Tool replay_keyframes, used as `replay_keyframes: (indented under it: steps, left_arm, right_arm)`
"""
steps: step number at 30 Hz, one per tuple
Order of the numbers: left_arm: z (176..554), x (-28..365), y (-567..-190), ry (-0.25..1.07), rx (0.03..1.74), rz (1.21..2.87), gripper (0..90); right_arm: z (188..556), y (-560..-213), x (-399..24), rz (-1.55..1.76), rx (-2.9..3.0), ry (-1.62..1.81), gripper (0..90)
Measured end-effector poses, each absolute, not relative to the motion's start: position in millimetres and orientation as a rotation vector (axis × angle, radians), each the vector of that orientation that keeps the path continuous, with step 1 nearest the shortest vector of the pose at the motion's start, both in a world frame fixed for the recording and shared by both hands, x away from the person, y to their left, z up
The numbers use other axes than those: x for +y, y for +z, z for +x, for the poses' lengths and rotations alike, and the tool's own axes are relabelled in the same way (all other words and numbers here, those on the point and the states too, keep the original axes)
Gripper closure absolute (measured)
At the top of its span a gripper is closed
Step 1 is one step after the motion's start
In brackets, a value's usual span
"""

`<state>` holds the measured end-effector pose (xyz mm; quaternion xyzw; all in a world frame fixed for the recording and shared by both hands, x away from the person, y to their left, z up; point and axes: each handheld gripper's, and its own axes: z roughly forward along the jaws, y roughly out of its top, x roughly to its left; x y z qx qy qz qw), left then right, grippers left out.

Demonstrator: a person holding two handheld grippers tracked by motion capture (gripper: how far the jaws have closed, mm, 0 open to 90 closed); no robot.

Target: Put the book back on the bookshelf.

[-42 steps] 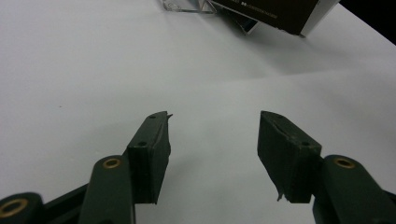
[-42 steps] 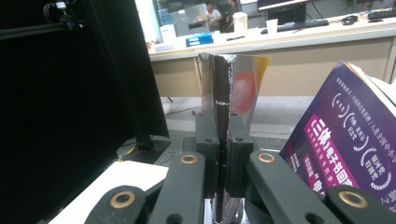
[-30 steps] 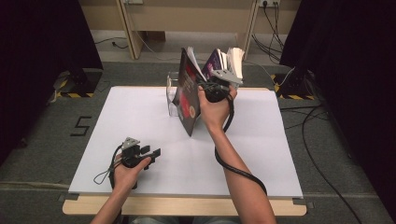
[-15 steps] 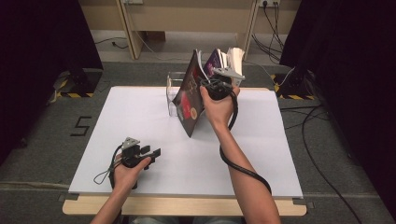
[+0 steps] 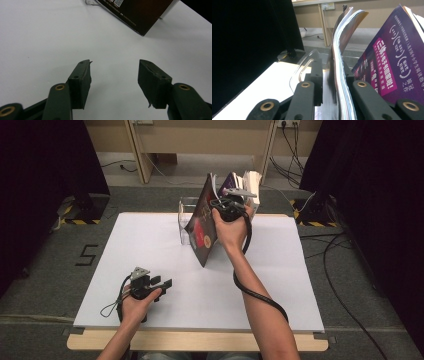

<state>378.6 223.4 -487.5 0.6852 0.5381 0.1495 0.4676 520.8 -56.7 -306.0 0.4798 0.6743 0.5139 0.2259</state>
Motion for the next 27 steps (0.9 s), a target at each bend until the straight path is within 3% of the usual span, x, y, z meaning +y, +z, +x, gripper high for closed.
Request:
replay_keyframes:
  steps: [6,27]
  left_arm:
    - [378.6,223.1,-487.5,0.367,1.317,1.686,43.1]
    - [378.4,225.0,-486.5,0.369,1.318,1.679,43.2]
  right_arm:
    - [522.2,-303.0,-55.5,1.359,1.882,1.411,86.7]
    - [516.5,-295.6,-35.0,1.291,1.866,1.447,87.2]
